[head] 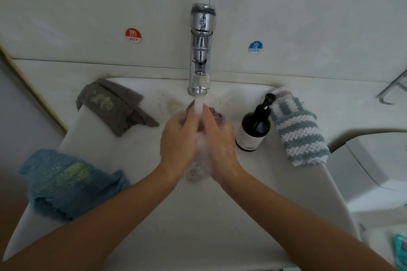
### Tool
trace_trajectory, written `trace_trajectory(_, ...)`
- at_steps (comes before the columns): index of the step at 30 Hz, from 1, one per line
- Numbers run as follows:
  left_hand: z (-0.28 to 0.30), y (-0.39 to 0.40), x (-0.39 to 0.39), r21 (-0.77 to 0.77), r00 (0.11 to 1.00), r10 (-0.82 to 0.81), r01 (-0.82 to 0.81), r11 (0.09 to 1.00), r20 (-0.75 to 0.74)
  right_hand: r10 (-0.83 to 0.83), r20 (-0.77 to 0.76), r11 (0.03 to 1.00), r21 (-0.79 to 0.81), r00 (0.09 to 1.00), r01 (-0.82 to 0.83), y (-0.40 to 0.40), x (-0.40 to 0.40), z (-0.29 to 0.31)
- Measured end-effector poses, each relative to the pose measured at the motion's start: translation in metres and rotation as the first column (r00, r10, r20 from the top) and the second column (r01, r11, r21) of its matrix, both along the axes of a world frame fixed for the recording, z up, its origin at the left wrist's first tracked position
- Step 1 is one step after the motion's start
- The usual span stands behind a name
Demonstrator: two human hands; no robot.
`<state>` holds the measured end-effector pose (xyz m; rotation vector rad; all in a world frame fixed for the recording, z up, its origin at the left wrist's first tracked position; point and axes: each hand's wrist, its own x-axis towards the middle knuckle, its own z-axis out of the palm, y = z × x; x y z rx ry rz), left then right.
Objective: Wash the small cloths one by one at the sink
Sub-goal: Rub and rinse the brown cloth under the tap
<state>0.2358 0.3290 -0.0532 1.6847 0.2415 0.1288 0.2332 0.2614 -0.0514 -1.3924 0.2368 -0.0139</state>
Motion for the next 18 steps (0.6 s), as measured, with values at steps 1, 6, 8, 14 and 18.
trace_trajectory(1, 0.0, 0.0, 0.0, -0.012, 1.0, -0.003, 0.003, 1.0, 0.007, -0.009, -0.002, 1.0, 0.004, 1.0, 0.009, 0.001, 0.0, 0.0)
trace_trajectory(6, 0.004, -0.002, 0.0, -0.066, 1.0, -0.001, 0.001, 0.998, -0.006, -0.006, -0.121, 0.997, 0.08, 0.993, 0.016, -0.003, 0.001, 0.003)
trace_trajectory(8, 0.005, -0.002, 0.001, -0.085, 1.0, -0.011, 0.011, 0.996, 0.003, 0.065, -0.196, 0.988, 0.15, 0.978, -0.035, -0.008, -0.002, 0.007)
trace_trajectory(14, 0.0, 0.001, 0.003, -0.037, 0.999, -0.032, 0.033, 0.999, 0.028, 0.076, -0.215, 0.985, 0.17, 0.974, -0.039, -0.013, 0.006, 0.006)
trace_trajectory(18, 0.0, 0.002, 0.002, -0.07, 1.0, -0.028, 0.028, 0.997, 0.004, 0.007, -0.142, 0.997, 0.074, 0.99, 0.003, -0.018, 0.007, 0.007)
